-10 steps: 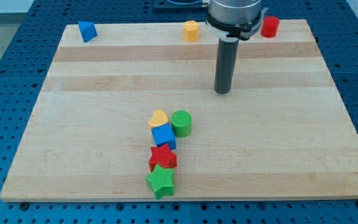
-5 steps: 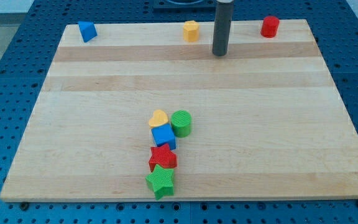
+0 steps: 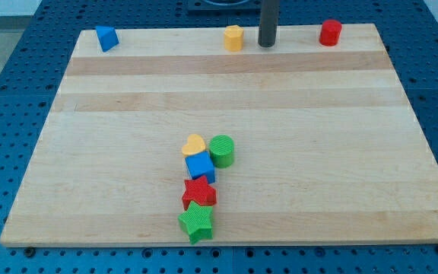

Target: Place your arm to the top of red circle

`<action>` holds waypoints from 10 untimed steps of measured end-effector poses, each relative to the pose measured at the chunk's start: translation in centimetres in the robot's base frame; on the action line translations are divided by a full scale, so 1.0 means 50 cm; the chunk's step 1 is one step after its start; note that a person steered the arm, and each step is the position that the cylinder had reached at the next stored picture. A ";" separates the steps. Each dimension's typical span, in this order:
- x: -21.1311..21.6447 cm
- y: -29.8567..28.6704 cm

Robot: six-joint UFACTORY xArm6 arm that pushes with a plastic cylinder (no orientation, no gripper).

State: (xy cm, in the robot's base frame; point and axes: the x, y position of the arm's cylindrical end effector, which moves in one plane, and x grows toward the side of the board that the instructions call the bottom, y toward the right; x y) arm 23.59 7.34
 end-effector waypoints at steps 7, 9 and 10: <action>-0.086 0.059; -0.087 0.159; -0.089 0.181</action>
State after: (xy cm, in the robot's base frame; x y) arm 19.13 16.38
